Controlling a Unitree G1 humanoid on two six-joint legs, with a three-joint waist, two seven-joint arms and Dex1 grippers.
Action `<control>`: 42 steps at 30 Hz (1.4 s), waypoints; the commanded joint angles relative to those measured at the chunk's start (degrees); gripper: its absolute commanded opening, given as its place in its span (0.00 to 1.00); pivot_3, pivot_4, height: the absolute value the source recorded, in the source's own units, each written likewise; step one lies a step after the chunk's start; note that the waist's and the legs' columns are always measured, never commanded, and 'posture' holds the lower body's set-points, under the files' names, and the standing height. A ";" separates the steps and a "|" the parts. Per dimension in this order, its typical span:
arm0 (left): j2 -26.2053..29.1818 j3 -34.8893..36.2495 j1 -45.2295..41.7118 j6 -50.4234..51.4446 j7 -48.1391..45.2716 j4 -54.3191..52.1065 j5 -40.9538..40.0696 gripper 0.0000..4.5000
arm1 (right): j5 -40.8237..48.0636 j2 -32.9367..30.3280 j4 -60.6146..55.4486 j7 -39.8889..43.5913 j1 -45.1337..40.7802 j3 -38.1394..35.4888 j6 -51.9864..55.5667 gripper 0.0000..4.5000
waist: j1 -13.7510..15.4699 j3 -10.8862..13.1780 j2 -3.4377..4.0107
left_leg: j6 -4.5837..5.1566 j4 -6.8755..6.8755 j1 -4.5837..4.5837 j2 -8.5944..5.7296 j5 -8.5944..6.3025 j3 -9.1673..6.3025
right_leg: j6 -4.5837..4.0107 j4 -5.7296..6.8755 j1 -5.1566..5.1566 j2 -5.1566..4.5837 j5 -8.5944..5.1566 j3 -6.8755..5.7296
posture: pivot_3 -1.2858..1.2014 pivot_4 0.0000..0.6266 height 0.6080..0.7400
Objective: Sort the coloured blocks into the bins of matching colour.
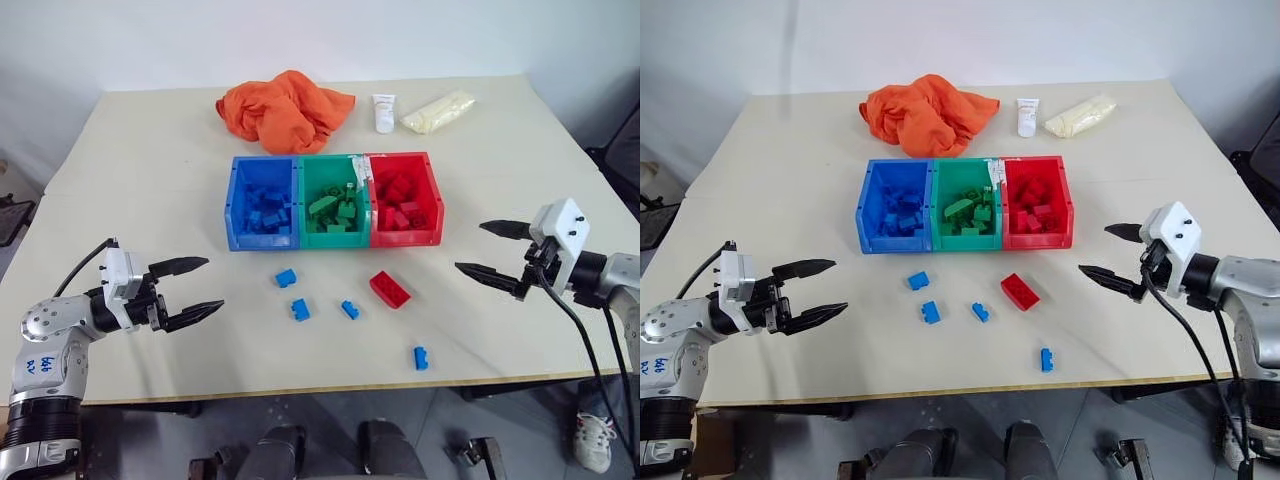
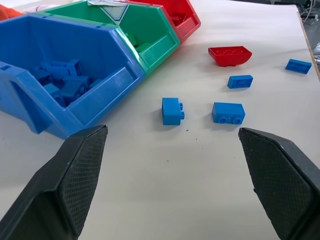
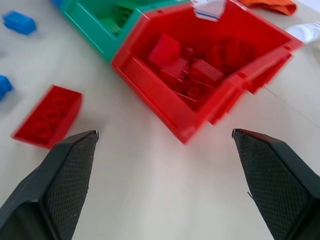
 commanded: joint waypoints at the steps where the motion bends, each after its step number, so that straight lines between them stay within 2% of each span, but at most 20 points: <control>1: 0.40 0.94 -0.08 -0.51 -1.08 -1.62 -1.57 0.99 | 1.68 -0.50 -3.01 1.39 2.61 -1.94 -0.98 1.00 | 0.48 0.00 0.00 | 0.01 0.02 0.00 0.00 -0.01 0.00 | 0.00 0.00 0.01 0.00 0.00 0.00 | 0.52 0.24 1.00; 4: 0.29 1.01 -0.66 0.70 1.22 -1.60 -0.91 0.99 | 2.07 -0.54 -2.90 0.76 2.14 -2.08 -0.60 1.00 | 0.84 0.00 0.00 | 0.02 0.05 0.00 -0.01 -0.01 0.05 | 0.00 -0.02 0.03 0.00 0.00 0.02 | 0.52 0.24 1.00; 12: 0.57 -0.71 -1.17 1.39 0.35 -1.88 -0.35 0.99 | 1.33 -2.45 -2.07 2.41 1.42 -1.24 -0.09 1.00 | 0.83 0.00 0.00 | 0.00 0.04 0.04 0.05 -0.02 0.07 | -0.01 -0.01 0.04 0.05 0.00 0.02 | 0.52 0.24 1.00; 17: 1.05 -2.89 -1.16 0.30 -1.44 -0.87 1.09 0.99 | -1.09 -8.44 0.86 5.78 5.53 -2.69 -0.46 1.00 | 0.93 0.00 0.00 | 0.02 0.04 0.04 0.05 -0.03 0.07 | -0.01 -0.04 0.07 0.04 0.00 0.00 | 0.52 0.24 1.00; 21: 0.82 -3.64 -2.39 -0.26 -2.53 1.01 1.47 0.99 | -1.19 -13.06 2.91 9.24 10.51 -6.78 -0.68 1.00 | 1.15 0.01 0.02 | 0.03 0.05 0.04 0.04 -0.04 0.07 | -0.01 -0.11 0.11 0.04 0.00 -0.02 | 0.52 0.24 1.00; 27: 0.23 -4.09 -3.25 -0.67 -2.57 2.36 1.91 0.99 | -2.74 -16.49 3.18 12.92 17.16 -10.53 -2.64 1.00 | 0.85 0.01 0.02 | 0.00 0.03 0.10 0.13 -0.05 0.13 | -0.03 -0.11 0.14 0.10 0.00 -0.01 | 0.52 0.24 1.00; 33: -0.60 -3.55 -1.92 -1.31 -1.40 0.19 1.52 0.99 | -1.82 -16.07 -2.33 13.07 14.74 -6.62 -1.22 1.00 | 0.72 0.02 0.02 | 0.00 0.03 0.17 0.16 -0.06 0.35 | -0.04 -0.10 0.14 0.12 -0.01 0.00 | 0.52 0.24 1.00; 42: -0.40 -1.60 8.01 0.73 1.10 -12.40 -0.82 0.99 | 0.02 -15.00 -13.95 12.39 8.45 4.34 5.53 1.00 | 1.15 0.02 0.03 | 0.06 0.04 0.14 0.22 -0.17 0.33 | -0.04 -0.43 0.26 0.12 -0.01 0.07 | 0.52 0.24 1.00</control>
